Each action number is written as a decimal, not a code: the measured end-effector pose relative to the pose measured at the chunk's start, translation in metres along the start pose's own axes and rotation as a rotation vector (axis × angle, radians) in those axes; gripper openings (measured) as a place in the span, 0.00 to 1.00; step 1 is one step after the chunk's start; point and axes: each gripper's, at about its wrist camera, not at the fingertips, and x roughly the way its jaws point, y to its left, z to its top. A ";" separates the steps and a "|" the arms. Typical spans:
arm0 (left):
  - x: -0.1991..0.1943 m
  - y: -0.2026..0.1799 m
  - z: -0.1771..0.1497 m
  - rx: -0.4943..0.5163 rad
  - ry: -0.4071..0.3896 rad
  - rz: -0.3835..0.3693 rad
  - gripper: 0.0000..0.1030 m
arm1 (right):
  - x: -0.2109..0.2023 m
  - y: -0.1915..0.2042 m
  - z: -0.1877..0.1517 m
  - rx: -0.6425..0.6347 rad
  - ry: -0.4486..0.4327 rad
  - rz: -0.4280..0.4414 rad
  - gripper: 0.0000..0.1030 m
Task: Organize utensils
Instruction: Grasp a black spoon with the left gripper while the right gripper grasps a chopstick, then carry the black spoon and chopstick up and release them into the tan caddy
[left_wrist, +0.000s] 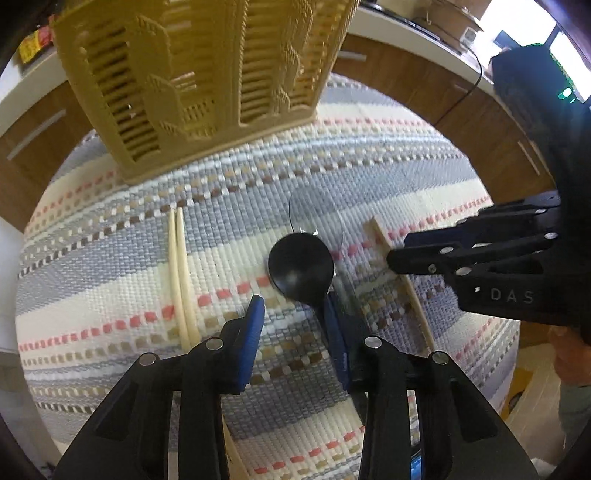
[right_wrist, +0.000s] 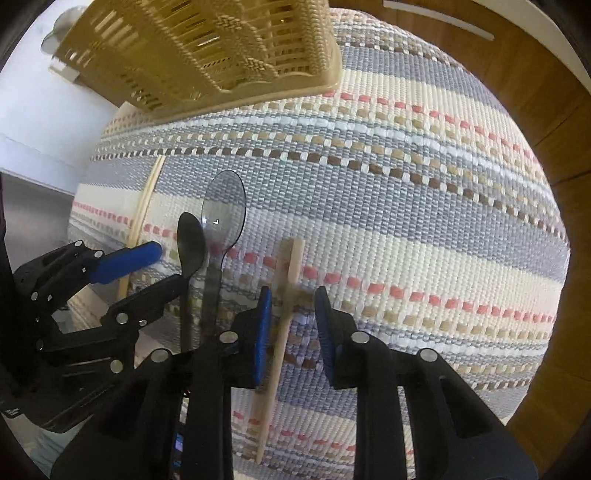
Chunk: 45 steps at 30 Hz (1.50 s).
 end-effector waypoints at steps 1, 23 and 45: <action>0.000 0.000 0.003 0.003 0.003 0.000 0.32 | 0.002 0.003 -0.002 -0.005 0.002 -0.004 0.16; -0.011 -0.003 -0.009 0.095 0.025 0.108 0.09 | 0.022 0.054 -0.037 -0.077 0.012 -0.106 0.07; -0.025 0.000 0.005 0.068 0.000 0.053 0.04 | 0.010 0.041 -0.006 -0.103 0.029 -0.039 0.04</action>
